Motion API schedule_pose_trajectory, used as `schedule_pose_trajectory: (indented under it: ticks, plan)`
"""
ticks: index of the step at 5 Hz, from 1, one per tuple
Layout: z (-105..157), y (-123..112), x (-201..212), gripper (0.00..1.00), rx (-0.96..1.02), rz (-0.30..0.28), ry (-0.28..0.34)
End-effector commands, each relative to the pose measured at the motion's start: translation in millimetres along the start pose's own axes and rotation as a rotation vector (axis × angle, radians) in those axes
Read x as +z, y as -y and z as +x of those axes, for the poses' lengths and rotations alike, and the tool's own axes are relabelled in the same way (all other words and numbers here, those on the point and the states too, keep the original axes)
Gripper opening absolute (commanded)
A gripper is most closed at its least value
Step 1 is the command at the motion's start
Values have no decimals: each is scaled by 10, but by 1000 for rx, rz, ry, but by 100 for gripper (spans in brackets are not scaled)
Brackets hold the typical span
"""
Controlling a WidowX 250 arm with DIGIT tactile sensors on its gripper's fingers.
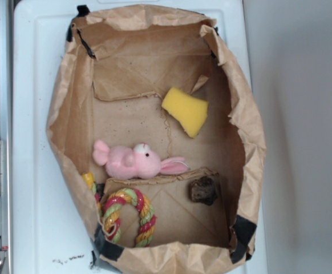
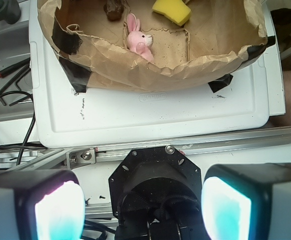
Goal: Grab the multicolored rope.
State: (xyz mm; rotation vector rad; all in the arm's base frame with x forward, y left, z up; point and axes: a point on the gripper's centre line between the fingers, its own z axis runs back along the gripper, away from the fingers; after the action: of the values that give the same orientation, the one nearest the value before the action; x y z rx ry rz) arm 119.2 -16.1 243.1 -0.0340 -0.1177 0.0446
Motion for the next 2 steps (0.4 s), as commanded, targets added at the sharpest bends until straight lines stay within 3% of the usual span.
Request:
schedule_pose_trajectory:
  ticks: [1,2]
  plan:
    - [0,0,0,100,0,0,0]
    - [484,-100,-207,100,169,2,28]
